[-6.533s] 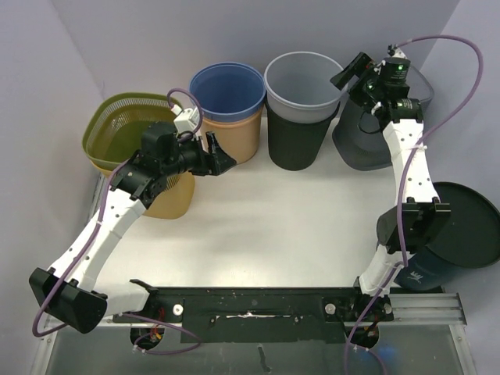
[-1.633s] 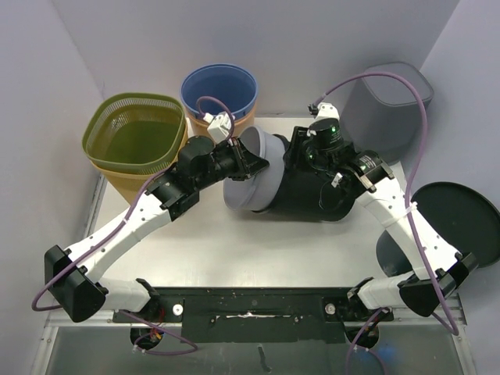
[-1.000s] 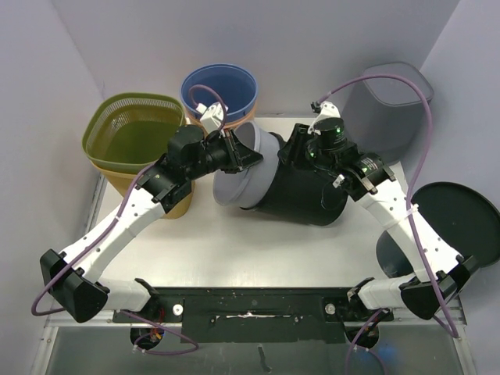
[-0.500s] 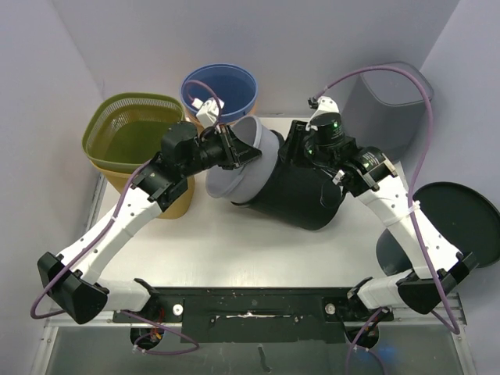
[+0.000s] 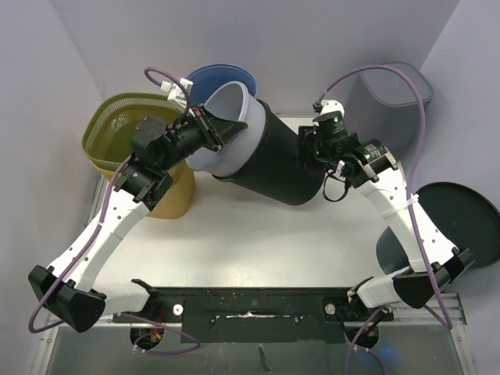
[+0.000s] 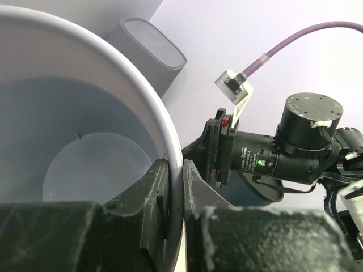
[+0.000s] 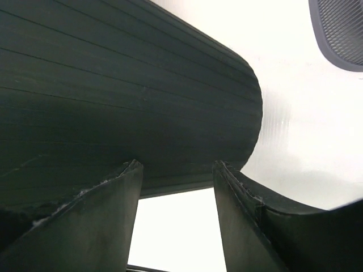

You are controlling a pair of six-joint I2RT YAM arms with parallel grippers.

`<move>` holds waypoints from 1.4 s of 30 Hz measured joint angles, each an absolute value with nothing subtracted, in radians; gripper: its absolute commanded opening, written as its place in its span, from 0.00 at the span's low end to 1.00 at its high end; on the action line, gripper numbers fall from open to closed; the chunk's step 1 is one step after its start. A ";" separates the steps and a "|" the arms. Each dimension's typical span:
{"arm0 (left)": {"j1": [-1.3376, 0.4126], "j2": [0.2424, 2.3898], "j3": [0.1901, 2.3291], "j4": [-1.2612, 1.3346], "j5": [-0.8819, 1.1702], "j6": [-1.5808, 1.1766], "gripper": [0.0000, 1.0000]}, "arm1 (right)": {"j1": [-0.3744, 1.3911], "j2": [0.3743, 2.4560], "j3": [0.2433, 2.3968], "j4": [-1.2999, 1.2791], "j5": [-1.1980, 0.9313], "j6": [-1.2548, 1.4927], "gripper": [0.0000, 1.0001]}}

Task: Turn the large container upside down
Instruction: Adjust the container at the center of the board.

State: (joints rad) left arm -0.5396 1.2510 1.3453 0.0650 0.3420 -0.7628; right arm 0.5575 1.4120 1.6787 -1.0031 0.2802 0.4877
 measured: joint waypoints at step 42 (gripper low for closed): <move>-0.552 1.227 1.331 0.006 0.367 -0.747 0.00 | 0.688 1.486 1.815 -1.071 0.463 0.484 0.55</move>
State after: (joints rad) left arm -0.5522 1.2266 1.3312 0.0055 0.3672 -0.7467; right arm 0.6884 1.4864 1.8153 -1.0710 0.4625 0.4839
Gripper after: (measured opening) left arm 0.097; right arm 0.556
